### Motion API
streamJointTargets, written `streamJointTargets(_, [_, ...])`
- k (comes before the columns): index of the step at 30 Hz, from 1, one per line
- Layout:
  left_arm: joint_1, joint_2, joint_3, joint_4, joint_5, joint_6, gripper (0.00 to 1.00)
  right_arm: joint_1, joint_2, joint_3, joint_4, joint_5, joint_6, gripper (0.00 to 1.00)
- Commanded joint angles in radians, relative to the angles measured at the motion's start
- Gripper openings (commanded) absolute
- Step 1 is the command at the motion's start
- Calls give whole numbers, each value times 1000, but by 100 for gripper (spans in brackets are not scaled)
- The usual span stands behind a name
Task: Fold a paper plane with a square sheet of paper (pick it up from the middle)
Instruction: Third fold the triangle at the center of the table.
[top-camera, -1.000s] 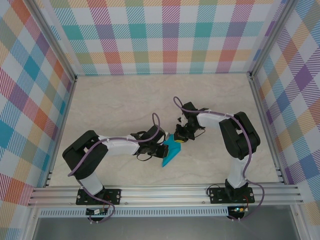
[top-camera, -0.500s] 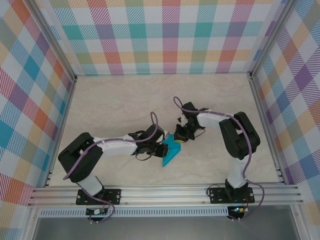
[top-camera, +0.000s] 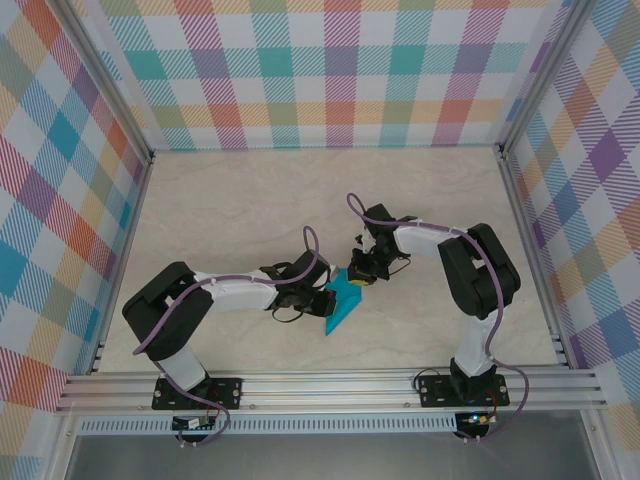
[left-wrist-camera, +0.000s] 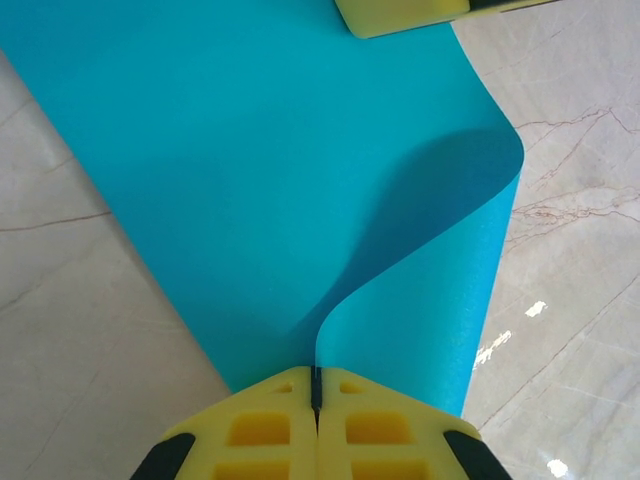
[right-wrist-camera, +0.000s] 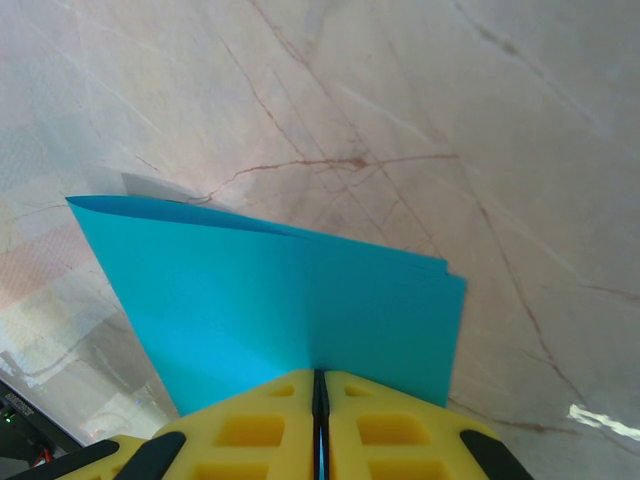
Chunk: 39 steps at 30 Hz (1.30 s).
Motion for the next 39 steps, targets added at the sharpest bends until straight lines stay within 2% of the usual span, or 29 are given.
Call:
streamJointTargets(1, [10,7,23,-2,11,13,5,5,45,-33,-24,32,-6,10])
streamJointTargets(11, [10,48,7,10,-3,13,4,3,47,-35,-25,33,-5,11])
streamJointTargets(21, [9,-41,6,5,-17,30,5,3,42,-49,-22,41,-1,11])
streamJointTargets(32, [10,63,14,14,18,25,4,3,37,-47,-19,38,9,11])
streamJointTargets(39, [10,74,-4,20,18,20,4,3,-8,-46,-8,3,19,11])
